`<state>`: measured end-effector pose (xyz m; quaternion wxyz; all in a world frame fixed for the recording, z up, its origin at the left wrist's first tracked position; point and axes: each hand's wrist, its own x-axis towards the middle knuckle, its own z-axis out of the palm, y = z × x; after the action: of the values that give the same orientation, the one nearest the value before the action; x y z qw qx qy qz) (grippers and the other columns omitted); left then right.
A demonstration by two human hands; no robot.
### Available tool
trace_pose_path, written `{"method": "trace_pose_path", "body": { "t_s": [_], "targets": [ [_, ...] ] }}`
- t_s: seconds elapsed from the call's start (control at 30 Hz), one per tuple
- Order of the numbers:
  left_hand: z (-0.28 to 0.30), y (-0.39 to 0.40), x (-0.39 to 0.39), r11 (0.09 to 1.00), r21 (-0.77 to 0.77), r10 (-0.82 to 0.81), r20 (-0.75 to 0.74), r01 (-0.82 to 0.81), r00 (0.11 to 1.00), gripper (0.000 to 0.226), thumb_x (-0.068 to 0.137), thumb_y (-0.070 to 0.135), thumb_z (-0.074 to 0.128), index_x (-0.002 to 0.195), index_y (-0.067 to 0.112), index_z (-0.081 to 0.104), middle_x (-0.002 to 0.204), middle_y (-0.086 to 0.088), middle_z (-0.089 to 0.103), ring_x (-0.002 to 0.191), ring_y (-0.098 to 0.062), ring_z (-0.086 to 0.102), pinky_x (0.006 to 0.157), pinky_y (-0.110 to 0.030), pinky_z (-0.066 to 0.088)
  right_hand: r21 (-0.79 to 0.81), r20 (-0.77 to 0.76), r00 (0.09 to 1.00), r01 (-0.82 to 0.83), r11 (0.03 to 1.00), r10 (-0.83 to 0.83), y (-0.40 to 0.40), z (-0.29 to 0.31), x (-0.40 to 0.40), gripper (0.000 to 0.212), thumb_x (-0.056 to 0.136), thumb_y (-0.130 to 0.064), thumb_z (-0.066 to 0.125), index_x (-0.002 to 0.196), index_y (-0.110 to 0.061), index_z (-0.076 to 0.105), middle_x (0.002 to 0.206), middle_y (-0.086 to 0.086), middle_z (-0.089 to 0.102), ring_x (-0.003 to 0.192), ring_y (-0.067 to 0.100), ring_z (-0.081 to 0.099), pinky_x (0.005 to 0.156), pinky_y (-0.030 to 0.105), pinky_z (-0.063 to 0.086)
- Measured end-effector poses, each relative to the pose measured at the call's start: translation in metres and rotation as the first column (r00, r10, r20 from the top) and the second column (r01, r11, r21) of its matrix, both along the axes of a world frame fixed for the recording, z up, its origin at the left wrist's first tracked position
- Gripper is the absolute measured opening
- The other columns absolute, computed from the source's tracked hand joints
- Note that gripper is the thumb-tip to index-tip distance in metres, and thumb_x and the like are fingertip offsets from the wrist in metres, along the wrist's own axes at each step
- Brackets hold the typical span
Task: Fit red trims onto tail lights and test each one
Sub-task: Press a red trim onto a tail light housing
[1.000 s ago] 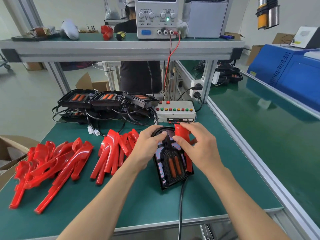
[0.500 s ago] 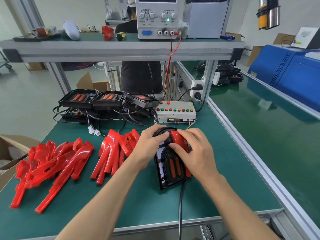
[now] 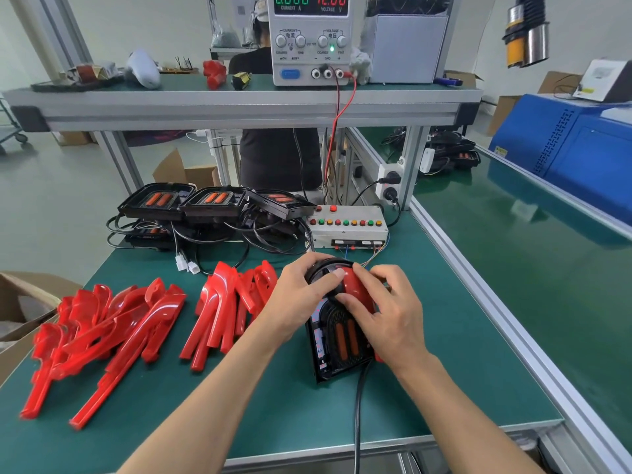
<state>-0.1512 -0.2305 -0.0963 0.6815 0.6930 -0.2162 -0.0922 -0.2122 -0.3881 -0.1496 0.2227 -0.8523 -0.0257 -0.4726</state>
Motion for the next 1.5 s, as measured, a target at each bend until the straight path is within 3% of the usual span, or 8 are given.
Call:
{"method": "trace_pose_path", "body": {
  "t_s": [0.2,0.77,0.9,1.03,1.2,1.3,1.4,1.5],
  "targets": [
    [0.001,0.002,-0.001,1.000,0.015,-0.017,0.005,0.017,1.000,0.018,0.090,0.009,0.074,0.106,0.014,0.070,0.099,-0.003,0.077,0.090,-0.008,0.071,0.083,-0.019,0.055,0.017,0.067,0.997,-0.033,0.999,0.032,0.004,-0.009,0.006,0.048,0.094,-0.043,0.067,0.118,-0.001,0.071,0.104,0.011,0.061,0.093,0.026,0.061,0.079,0.042,0.054],
    [0.003,0.003,0.002,0.998,-0.013,-0.069,-0.082,0.068,0.994,0.025,0.083,0.018,0.082,0.105,0.011,0.073,0.099,-0.006,0.078,0.091,-0.014,0.073,0.084,-0.024,0.057,-0.021,0.142,0.990,-0.024,0.999,0.026,0.008,-0.008,0.009,0.036,0.101,-0.032,0.057,0.117,-0.006,0.075,0.103,0.010,0.063,0.096,0.019,0.057,0.080,0.041,0.044],
    [0.000,0.004,0.003,0.999,-0.005,-0.047,-0.055,0.046,0.997,0.020,0.083,0.013,0.082,0.101,0.012,0.074,0.096,-0.005,0.078,0.089,-0.013,0.074,0.078,-0.021,0.057,0.016,0.159,0.984,-0.079,0.997,0.076,0.012,-0.003,0.007,0.034,0.096,-0.015,0.050,0.119,-0.002,0.073,0.104,0.011,0.064,0.096,0.022,0.059,0.084,0.044,0.044],
    [-0.005,0.003,0.006,1.000,-0.012,0.005,-0.056,-0.006,0.998,0.013,0.085,0.010,0.080,0.096,0.014,0.075,0.094,-0.005,0.078,0.087,-0.015,0.073,0.080,-0.025,0.059,0.200,0.149,0.980,-0.163,0.966,0.134,0.007,-0.003,-0.004,0.028,0.094,-0.021,0.055,0.117,-0.006,0.063,0.111,-0.007,0.055,0.096,0.017,0.057,0.085,0.041,0.048],
    [-0.011,0.002,0.007,1.000,-0.014,0.011,-0.052,-0.012,0.999,0.012,0.086,0.010,0.078,0.097,0.014,0.075,0.095,-0.005,0.079,0.089,-0.015,0.073,0.083,-0.028,0.060,0.165,0.035,0.995,-0.100,0.981,0.096,0.002,-0.031,-0.029,0.027,0.091,-0.028,0.066,0.101,-0.004,0.064,0.100,-0.002,0.057,0.087,0.012,0.051,0.079,0.034,0.050],
    [-0.013,0.002,0.008,0.999,-0.030,0.035,-0.063,-0.037,0.997,0.013,0.086,0.009,0.078,0.098,0.013,0.075,0.095,-0.004,0.079,0.088,-0.013,0.073,0.079,-0.024,0.058,0.106,-0.041,0.997,-0.057,0.993,0.062,0.000,-0.036,-0.036,0.024,0.093,-0.032,0.066,0.095,-0.008,0.064,0.089,-0.002,0.059,0.073,0.013,0.053,0.065,0.033,0.051],
    [-0.014,0.004,0.009,0.998,-0.038,0.043,-0.063,-0.046,0.997,0.013,0.087,0.009,0.077,0.100,0.012,0.075,0.096,-0.004,0.079,0.088,-0.013,0.074,0.079,-0.023,0.057,0.010,-0.122,0.992,-0.042,0.999,0.043,0.001,-0.039,-0.044,0.026,0.093,-0.039,0.065,0.098,-0.014,0.064,0.085,-0.004,0.060,0.069,0.015,0.059,0.057,0.031,0.051],
    [-0.015,0.005,0.009,0.998,-0.045,0.030,-0.054,-0.033,0.998,0.013,0.087,0.010,0.078,0.099,0.013,0.075,0.095,-0.003,0.079,0.087,-0.012,0.074,0.077,-0.021,0.056,0.028,-0.208,0.977,0.055,0.998,-0.048,0.000,-0.044,-0.061,0.028,0.089,-0.046,0.062,0.098,-0.019,0.065,0.085,-0.009,0.059,0.066,0.009,0.056,0.055,0.028,0.048]
  ]
}}
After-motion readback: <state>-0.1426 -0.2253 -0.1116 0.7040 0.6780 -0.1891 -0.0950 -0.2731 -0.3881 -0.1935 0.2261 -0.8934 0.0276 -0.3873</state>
